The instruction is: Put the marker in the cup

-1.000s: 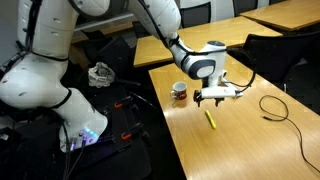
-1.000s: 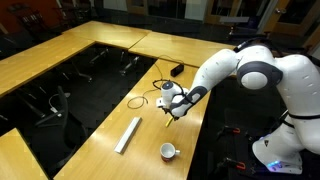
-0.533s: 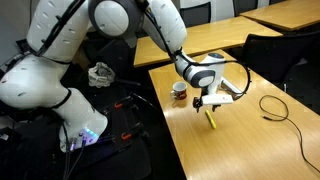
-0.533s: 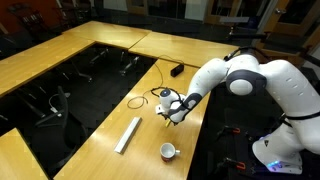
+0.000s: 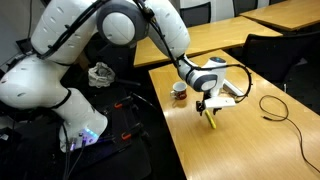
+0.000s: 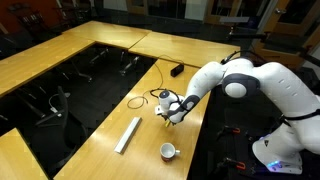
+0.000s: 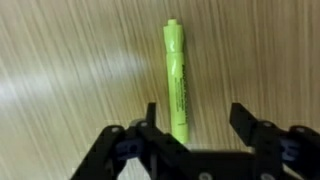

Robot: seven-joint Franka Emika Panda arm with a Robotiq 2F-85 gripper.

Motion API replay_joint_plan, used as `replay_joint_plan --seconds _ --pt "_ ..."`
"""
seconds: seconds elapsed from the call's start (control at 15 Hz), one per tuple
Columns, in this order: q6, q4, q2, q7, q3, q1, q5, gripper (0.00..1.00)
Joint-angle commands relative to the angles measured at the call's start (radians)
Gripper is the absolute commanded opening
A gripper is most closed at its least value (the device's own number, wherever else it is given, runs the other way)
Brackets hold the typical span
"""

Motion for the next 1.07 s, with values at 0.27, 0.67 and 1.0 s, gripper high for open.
replay_joint_plan --seconds 0.27,0.67,1.0 --pt "0.008 0.106 0.088 -0.004 0.013 -0.016 -0.012 0.34" --pt "-0.033 0.118 0.088 -0.045 0.062 -0.055 0.008 0.01" --pt "-0.119 0.030 0.015 -0.265 0.235 -0.184 0.093 0.05"
